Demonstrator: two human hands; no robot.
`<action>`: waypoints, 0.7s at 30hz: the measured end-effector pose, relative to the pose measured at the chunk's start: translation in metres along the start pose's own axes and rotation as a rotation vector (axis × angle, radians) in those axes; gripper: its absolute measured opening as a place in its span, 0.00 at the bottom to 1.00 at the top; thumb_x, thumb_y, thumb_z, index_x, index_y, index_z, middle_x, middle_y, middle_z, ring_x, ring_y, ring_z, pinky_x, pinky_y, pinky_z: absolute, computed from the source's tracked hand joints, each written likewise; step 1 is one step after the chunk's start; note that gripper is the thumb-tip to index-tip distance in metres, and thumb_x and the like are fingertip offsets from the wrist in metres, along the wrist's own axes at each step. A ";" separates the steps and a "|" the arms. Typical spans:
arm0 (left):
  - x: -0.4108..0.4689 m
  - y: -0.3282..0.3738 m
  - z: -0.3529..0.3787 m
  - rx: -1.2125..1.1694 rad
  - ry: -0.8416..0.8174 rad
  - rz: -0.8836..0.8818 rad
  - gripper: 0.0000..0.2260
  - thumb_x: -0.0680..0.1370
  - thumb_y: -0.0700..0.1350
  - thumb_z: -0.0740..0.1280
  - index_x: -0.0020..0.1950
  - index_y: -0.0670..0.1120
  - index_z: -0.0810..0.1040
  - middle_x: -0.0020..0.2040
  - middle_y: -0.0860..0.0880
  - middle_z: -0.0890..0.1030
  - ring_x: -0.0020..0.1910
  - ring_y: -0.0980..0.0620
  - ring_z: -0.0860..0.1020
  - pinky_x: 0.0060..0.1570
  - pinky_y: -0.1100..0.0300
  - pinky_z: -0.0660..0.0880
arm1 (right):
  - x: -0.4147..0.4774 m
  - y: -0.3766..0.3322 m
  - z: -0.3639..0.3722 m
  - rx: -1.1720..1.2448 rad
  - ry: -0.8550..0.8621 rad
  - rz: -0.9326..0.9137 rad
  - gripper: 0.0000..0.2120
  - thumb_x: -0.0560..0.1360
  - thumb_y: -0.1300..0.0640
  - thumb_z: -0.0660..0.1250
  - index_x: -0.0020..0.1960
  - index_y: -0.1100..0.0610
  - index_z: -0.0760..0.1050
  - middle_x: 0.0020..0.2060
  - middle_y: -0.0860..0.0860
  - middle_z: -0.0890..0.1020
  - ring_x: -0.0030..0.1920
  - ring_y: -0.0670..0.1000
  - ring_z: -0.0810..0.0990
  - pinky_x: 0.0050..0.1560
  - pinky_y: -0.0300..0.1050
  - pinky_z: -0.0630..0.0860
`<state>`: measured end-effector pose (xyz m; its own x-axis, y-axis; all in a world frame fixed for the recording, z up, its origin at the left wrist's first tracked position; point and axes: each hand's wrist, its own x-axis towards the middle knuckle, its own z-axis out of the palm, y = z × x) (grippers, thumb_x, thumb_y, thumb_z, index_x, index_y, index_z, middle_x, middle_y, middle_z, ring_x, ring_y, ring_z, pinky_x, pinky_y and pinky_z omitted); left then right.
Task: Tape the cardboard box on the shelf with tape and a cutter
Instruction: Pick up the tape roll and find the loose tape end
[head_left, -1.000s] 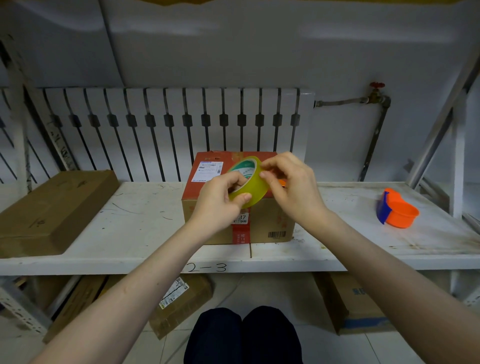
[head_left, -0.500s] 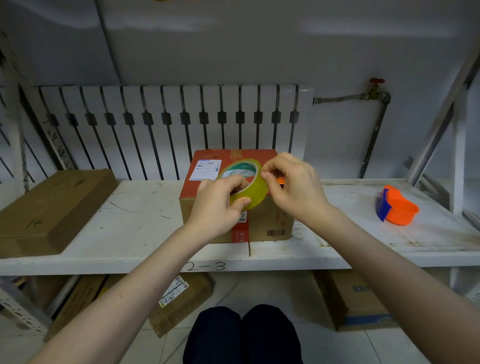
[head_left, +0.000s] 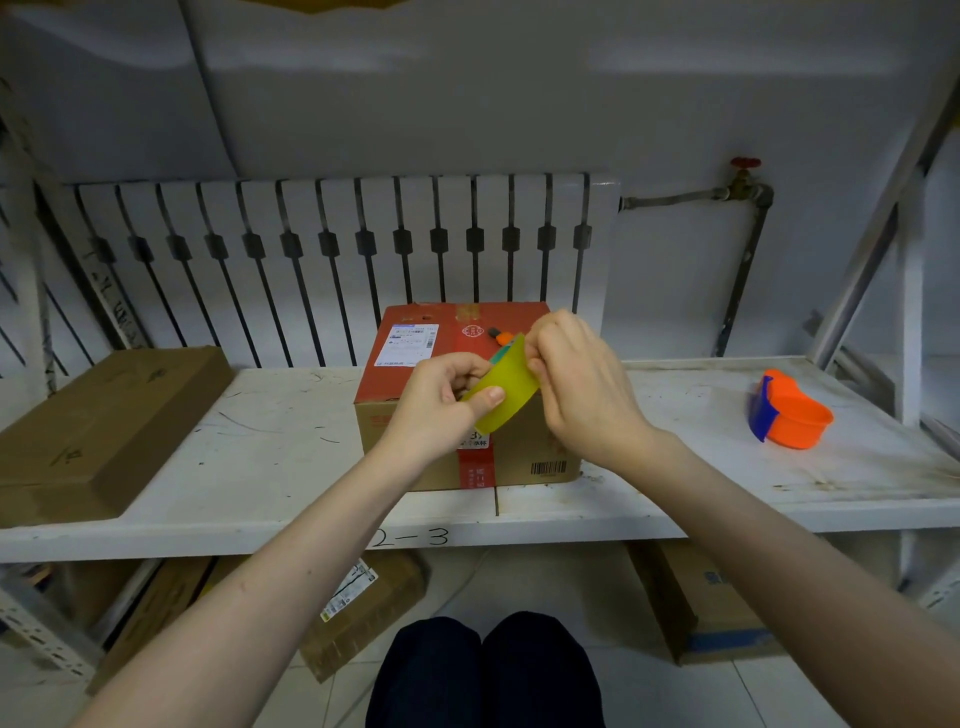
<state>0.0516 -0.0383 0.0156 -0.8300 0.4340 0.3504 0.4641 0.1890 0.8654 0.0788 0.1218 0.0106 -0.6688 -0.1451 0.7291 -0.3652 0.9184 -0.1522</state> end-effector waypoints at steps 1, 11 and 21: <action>0.000 0.000 0.001 -0.006 -0.002 -0.009 0.04 0.75 0.36 0.67 0.48 0.44 0.78 0.40 0.52 0.79 0.41 0.58 0.77 0.40 0.70 0.75 | -0.001 0.000 0.000 0.015 0.010 0.002 0.11 0.78 0.55 0.52 0.48 0.60 0.70 0.47 0.55 0.75 0.44 0.47 0.67 0.40 0.43 0.65; 0.011 -0.003 -0.002 0.027 0.019 -0.085 0.03 0.76 0.39 0.67 0.48 0.45 0.78 0.42 0.49 0.80 0.45 0.52 0.79 0.46 0.56 0.78 | 0.005 -0.003 0.001 0.229 -0.057 0.072 0.05 0.79 0.61 0.55 0.46 0.52 0.63 0.42 0.48 0.69 0.38 0.43 0.67 0.38 0.32 0.60; 0.053 -0.018 -0.016 -0.046 0.140 -0.237 0.03 0.77 0.41 0.66 0.50 0.45 0.75 0.42 0.51 0.77 0.42 0.55 0.76 0.39 0.64 0.73 | 0.057 -0.005 0.013 0.196 -0.205 0.066 0.06 0.78 0.61 0.58 0.45 0.52 0.64 0.41 0.47 0.71 0.39 0.43 0.69 0.36 0.33 0.62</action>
<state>-0.0056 -0.0328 0.0241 -0.9500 0.2557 0.1792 0.2396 0.2290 0.9435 0.0338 0.1039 0.0441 -0.8050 -0.1777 0.5661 -0.4216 0.8426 -0.3351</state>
